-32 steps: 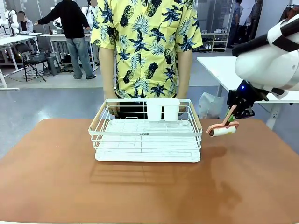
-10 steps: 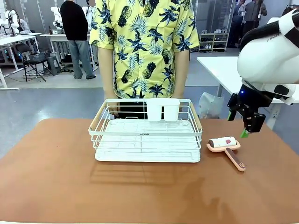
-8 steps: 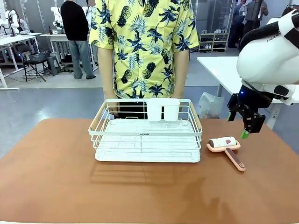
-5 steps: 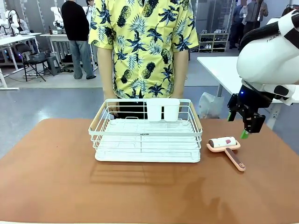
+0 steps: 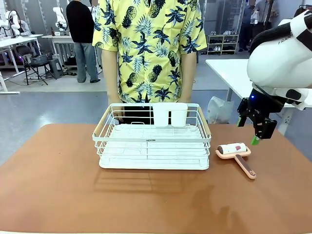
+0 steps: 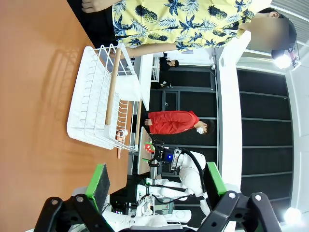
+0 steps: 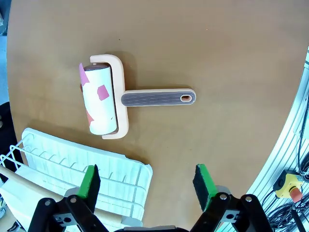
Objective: Clean the table.
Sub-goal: Place the Lint Roller down when the Dish drying rack is positioned in the middle of the table.
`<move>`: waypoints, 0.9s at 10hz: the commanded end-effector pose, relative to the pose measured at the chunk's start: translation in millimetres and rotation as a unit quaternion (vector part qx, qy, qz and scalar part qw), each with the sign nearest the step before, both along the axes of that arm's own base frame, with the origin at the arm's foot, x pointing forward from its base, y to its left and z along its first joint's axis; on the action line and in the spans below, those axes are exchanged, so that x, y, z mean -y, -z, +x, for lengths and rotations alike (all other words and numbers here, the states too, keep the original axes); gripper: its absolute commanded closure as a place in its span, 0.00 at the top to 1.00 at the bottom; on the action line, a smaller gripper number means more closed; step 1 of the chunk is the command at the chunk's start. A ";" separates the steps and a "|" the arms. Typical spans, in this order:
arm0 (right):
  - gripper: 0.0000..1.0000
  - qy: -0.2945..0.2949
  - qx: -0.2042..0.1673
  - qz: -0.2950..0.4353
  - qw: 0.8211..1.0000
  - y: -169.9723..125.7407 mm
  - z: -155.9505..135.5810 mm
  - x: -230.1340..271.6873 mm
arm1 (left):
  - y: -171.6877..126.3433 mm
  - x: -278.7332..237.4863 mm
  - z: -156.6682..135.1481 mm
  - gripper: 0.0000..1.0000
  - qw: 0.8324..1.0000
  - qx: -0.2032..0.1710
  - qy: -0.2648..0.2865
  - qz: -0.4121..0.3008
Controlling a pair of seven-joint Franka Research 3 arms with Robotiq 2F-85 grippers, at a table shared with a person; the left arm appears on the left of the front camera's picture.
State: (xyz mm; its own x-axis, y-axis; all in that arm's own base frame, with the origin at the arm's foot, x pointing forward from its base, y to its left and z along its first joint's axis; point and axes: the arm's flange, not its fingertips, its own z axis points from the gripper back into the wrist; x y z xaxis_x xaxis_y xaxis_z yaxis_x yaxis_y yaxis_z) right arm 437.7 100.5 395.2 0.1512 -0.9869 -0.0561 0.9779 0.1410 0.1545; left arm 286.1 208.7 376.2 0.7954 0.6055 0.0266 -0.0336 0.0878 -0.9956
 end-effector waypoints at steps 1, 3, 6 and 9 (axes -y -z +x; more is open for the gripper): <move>1.00 -0.001 0.001 0.000 1.000 1.5 -1.9 -0.8 | -1.2 -1.8 -4.2 1.00 1.000 0.010 0.007 0.004; 1.00 -0.001 0.001 0.000 1.000 1.5 -1.9 -0.8 | -1.2 -1.8 -4.2 1.00 1.000 0.010 0.007 0.004; 1.00 -0.001 0.001 0.000 1.000 1.5 -1.9 -0.8 | -1.2 -1.8 -4.2 1.00 1.000 0.010 0.007 0.004; 1.00 -0.001 0.001 0.000 1.000 1.5 -1.9 -0.8 | -1.2 -1.8 -4.2 1.00 1.000 0.010 0.007 0.004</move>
